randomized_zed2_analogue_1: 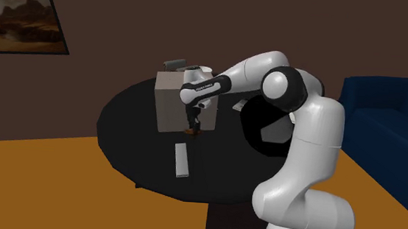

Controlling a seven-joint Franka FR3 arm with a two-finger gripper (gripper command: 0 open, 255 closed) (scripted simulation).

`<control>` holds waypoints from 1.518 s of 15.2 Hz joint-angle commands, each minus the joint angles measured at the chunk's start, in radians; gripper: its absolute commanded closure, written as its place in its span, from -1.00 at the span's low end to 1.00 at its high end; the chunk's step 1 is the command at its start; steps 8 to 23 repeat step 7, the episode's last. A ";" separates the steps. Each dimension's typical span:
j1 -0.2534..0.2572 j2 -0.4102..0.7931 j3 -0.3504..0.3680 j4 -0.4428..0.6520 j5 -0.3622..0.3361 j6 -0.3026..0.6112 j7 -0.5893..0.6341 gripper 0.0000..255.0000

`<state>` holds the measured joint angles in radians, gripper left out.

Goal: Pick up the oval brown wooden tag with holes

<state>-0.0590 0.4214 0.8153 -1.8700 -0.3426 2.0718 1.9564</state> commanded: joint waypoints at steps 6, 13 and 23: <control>-0.013 -0.038 0.022 0.041 0.037 -0.068 -0.023 1.00; -0.013 -0.038 0.022 0.041 0.037 -0.068 -0.023 1.00; -0.013 -0.038 0.022 0.041 0.037 -0.068 -0.023 1.00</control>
